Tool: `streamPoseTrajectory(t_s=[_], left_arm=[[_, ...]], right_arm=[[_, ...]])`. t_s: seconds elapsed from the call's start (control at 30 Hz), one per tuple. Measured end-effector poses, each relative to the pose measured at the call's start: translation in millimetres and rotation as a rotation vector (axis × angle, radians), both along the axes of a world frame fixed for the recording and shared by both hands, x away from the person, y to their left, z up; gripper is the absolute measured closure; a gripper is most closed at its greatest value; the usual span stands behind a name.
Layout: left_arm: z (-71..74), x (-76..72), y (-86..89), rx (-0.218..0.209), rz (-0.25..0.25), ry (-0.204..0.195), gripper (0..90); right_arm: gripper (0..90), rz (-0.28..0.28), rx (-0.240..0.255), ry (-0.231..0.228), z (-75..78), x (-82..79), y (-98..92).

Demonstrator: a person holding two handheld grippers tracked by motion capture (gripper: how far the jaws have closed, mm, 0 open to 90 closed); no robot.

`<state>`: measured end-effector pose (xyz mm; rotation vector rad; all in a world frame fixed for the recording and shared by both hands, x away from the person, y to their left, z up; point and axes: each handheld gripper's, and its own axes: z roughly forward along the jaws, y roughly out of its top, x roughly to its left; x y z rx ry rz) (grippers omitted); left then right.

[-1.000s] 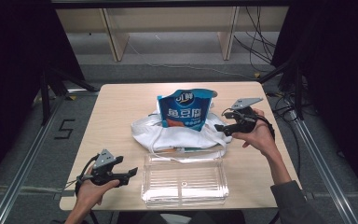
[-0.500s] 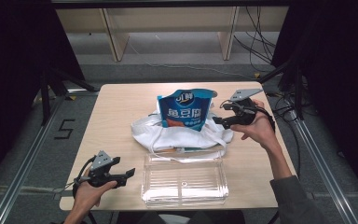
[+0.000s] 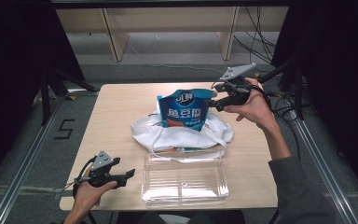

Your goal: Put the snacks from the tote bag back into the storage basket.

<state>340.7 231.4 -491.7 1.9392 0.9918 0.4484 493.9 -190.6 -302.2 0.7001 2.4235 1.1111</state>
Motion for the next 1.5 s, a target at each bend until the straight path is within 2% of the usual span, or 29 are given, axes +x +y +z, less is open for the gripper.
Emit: streamPoseTrajectory(t_s=[0.07, 0.17, 0.23, 0.27, 0.3, 0.4, 0.43, 0.53, 0.6, 0.63, 0.67, 0.73, 0.8, 0.87, 0.93, 1.0, 1.03, 1.1, 1.13, 1.23, 1.3, 1.33, 1.5], left_arm=[[0.0, -1.1, -0.7, -0.002, 0.012, 0.009, 21.0], [0.4, -0.8, -0.7, -0.005, 0.009, 0.005, 20.9], [0.5, -1.5, -0.6, -0.010, 0.007, 0.008, 20.7], [0.6, -1.6, -0.9, -0.016, 0.011, 0.006, 20.1], [0.7, -1.9, -1.4, -0.024, 0.019, 0.012, 20.1], [0.8, -2.6, -0.4, -0.012, 0.020, 0.010, 20.0], [1.0, -2.5, -0.4, -0.012, 0.019, 0.012, 19.9], [1.1, -2.5, -1.6, -0.024, 0.017, 0.008, 19.9], [0.7, -3.0, -1.2, -0.016, 0.014, 0.007, 19.9], [0.8, -2.8, -1.1, -0.015, 0.014, 0.007, 19.9], [1.1, -2.9, -1.1, -0.015, 0.012, 0.007, 19.8], [0.8, -3.0, -0.7, -0.015, 0.010, 0.000, 19.8], [1.2, -3.8, -0.3, -0.022, 0.016, 0.014, 19.8], [1.9, -3.9, -0.2, -0.023, 0.021, 0.008, 19.8], [1.2, -3.9, 0.1, -0.028, 0.018, 0.008, 19.8], [1.6, -3.1, 1.7, -0.013, 0.007, 0.002, 19.8], [1.3, -3.4, 0.4, -0.029, 0.016, 0.007, 19.9], [1.1, -3.7, 0.4, -0.022, 0.012, 0.008, 20.0], [0.7, -3.8, 1.0, -0.018, 0.013, 0.009, 20.0], [1.3, -3.1, 1.3, -0.015, 0.008, 0.001, 20.0], [0.8, -3.5, 1.2, -0.017, 0.012, 0.007, 20.1], [0.7, -3.9, 1.4, -0.015, 0.013, 0.007, 20.1], [0.1, -3.4, 1.1, -0.017, 0.015, 0.009, 20.2]], right_arm=[[31.1, 0.010, -0.021, -0.012, 6.3, 1.7, 9.7], [30.5, 0.026, -0.020, 0.005, 10.7, 3.0, 17.0], [31.4, 0.038, -0.015, 0.001, 13.5, 8.4, 21.8], [34.3, 0.047, -0.037, -0.007, 16.1, 12.7, 26.4], [34.3, 0.047, -0.037, -0.007, 16.1, 12.7, 26.4], [37.9, 0.044, -0.054, -0.005, 19.3, 16.4, 37.1], [40.3, 0.061, -0.076, -0.009, 20.6, 19.6, 44.5], [42.9, 0.064, -0.089, 0.008, 21.3, 22.4, 51.3], [46.9, 0.070, -0.109, 0.027, 19.5, 26.4, 62.2], [46.9, 0.070, -0.109, 0.027, 19.5, 26.4, 62.2], [47.9, 0.100, -0.122, 0.012, 19.4, 28.8, 63.7], [50.6, 0.096, -0.135, 0.028, 19.0, 30.4, 69.7], [53.1, 0.102, -0.152, 0.006, 17.0, 33.5, 73.1], [57.1, 0.116, -0.163, 0.034, 15.3, 36.9, 76.7], [59.7, 0.118, -0.178, 0.041, 12.9, 39.6, 78.7], [61.6, 0.115, -0.194, 0.054, 12.6, 40.8, 80.5], [62.6, 0.126, -0.200, 0.041, 12.4, 42.3, 81.0], [63.8, 0.124, -0.197, 0.053, 12.3, 41.7, 81.8], [66.3, 0.140, -0.214, 0.057, 11.6, 43.2, 82.9], [67.9, 0.144, -0.231, 0.046, 9.5, 44.9, 84.3], [69.7, 0.150, -0.237, 0.051, 9.7, 47.1, 84.6], [71.0, 0.137, -0.243, 0.074, 7.5, 47.9, 85.5], [74.9, 0.156, -0.242, 0.076, 4.6, 52.6, 87.0]])
